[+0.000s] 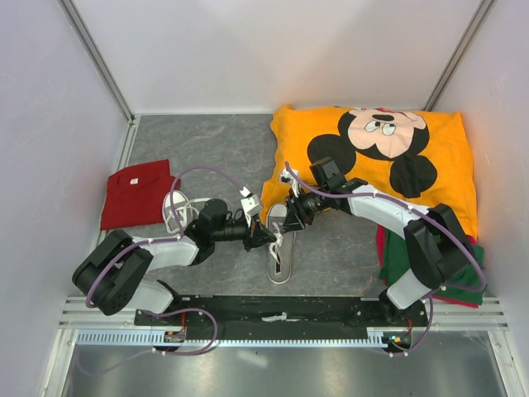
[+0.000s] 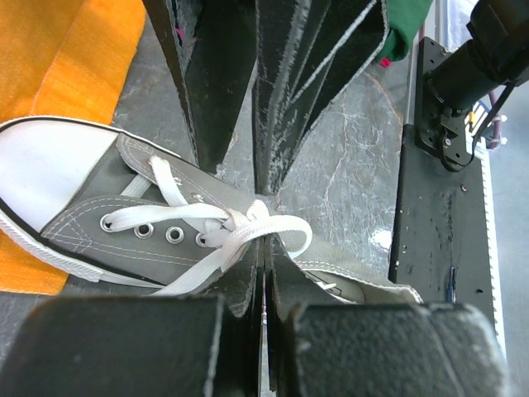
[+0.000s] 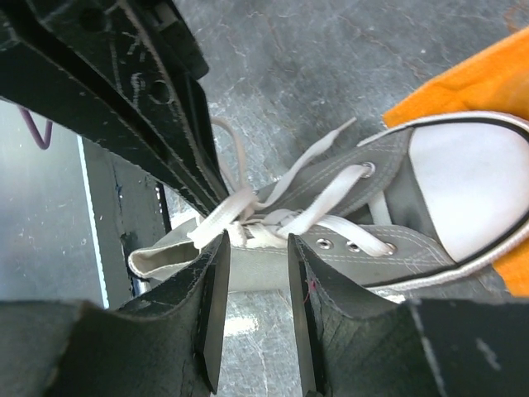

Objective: Tie the shoes

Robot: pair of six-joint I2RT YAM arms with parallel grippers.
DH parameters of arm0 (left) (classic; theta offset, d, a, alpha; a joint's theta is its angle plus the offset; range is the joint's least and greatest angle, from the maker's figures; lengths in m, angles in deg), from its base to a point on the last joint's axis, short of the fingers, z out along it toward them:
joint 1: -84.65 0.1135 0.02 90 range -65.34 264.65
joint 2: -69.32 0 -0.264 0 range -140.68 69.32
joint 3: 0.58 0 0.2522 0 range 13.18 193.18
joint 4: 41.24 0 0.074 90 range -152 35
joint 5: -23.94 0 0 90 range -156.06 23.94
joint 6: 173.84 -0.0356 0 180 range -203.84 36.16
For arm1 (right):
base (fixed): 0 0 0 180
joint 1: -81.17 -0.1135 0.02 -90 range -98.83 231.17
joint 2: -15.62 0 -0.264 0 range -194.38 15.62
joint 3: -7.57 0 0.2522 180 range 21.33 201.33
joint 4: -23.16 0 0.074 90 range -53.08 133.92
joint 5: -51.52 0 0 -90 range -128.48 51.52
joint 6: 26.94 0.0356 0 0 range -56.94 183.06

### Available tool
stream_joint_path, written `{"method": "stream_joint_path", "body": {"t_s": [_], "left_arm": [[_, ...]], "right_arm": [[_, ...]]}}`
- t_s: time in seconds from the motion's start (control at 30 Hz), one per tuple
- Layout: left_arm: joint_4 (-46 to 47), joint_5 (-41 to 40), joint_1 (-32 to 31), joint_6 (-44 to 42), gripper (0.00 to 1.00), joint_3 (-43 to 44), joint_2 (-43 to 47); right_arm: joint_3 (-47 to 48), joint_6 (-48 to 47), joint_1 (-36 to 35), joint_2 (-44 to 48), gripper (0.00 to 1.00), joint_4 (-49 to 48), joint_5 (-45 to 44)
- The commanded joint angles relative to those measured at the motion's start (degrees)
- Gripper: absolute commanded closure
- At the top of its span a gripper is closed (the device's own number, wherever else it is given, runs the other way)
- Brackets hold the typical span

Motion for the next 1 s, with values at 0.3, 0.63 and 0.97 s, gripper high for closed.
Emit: {"method": "stream_joint_path", "body": {"t_s": [0.3, 0.63, 0.97], "left_arm": [[2.84, 2.84, 0.10, -1.22, 0.98, 0.57, -0.54], [3.10, 3.28, 0.10, -1.30, 0.98, 0.66, -0.46], [-1.55, 3.46, 0.10, -4.46, 0.82, 0.48, 3.14]], "right_arm": [[0.13, -3.74, -3.08, -0.30, 0.59, -0.90, 0.93], [0.05, -4.10, -3.43, -0.47, 0.89, -0.55, -0.74], [-0.48, -4.10, -3.34, 1.90, 1.00, 0.33, -3.10]]}}
